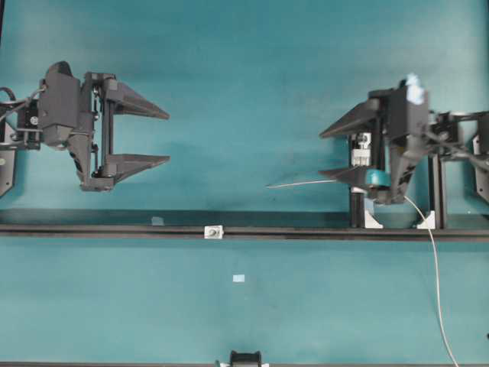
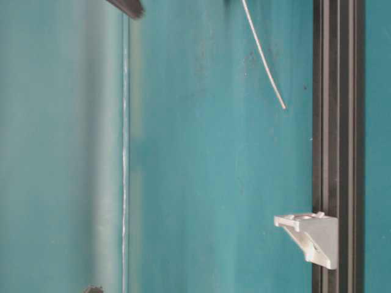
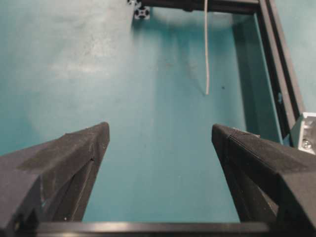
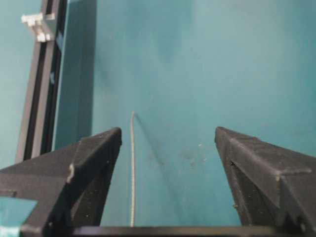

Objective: Insert the wire into the hole on the left side and pull it with the left arm.
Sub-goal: 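Close the right gripper on the white wire near its tip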

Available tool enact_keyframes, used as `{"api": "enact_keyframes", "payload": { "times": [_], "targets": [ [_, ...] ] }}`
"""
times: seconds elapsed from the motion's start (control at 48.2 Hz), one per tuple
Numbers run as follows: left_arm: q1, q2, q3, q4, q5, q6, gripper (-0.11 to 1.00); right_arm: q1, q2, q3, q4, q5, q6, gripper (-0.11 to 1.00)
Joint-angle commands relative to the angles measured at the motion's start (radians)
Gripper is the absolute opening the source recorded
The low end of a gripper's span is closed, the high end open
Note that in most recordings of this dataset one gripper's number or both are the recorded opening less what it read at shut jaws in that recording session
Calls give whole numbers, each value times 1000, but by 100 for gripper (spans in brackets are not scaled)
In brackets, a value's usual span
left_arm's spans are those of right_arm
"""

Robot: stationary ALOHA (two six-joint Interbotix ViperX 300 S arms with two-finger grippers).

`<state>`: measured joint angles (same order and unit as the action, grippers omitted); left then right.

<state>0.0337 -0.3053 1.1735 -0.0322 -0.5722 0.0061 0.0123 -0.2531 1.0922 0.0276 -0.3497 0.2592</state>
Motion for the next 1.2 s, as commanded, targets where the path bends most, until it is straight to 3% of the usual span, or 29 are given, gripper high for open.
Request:
{"api": "enact_keyframes", "payload": {
  "times": [0.0,0.353,1.183],
  "targets": [
    [8,3,-17,-2,-11,2,73,12,34,-41,-2,0,3,86],
    [17,63,-18,-3,-12,-2,72,23,153,-94,-2,0,14,86],
    [32,87,-32,-3,-8,-2,72,40,278,-141,-2,20,37,86]
  ]
}}
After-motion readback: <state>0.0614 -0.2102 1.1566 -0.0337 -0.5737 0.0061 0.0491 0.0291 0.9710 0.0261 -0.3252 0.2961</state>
